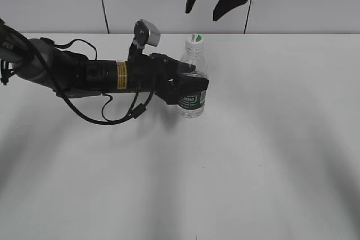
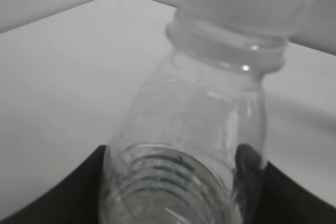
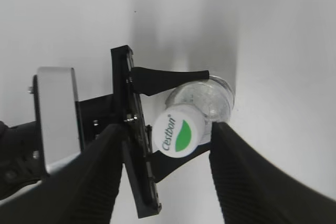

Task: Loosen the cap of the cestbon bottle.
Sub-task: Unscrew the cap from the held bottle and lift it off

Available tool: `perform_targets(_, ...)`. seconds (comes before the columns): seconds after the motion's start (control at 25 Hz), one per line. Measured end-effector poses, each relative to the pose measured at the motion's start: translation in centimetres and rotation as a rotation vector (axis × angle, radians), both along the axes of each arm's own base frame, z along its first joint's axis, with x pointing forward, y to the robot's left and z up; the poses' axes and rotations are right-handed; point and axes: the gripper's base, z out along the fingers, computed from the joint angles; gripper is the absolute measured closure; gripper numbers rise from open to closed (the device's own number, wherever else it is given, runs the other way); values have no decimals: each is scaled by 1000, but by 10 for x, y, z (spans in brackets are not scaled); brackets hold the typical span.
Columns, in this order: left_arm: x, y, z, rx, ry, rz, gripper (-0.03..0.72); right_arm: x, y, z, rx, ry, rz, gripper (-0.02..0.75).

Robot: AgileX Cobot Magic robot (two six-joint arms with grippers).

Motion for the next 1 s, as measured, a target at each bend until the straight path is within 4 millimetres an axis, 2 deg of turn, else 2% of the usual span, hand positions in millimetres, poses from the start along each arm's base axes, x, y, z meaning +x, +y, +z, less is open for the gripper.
perform_targets(0.16, 0, 0, 0, 0, 0, 0, 265, -2, -1, -13, -24, 40, -7, 324)
perform_targets(0.44, 0, 0, 0, 1, 0, 1, 265, -7, 7, -17, -29, 53, 8, 325)
perform_targets(0.68, 0, 0, 0, 1, 0, 1, 266, -6, 14, -30, -48, 77, 16, 325)
perform_targets(1.0, 0, 0, 0, 1, 0, 1, 266, -4, 11, -31, -73, 67, -6, 325)
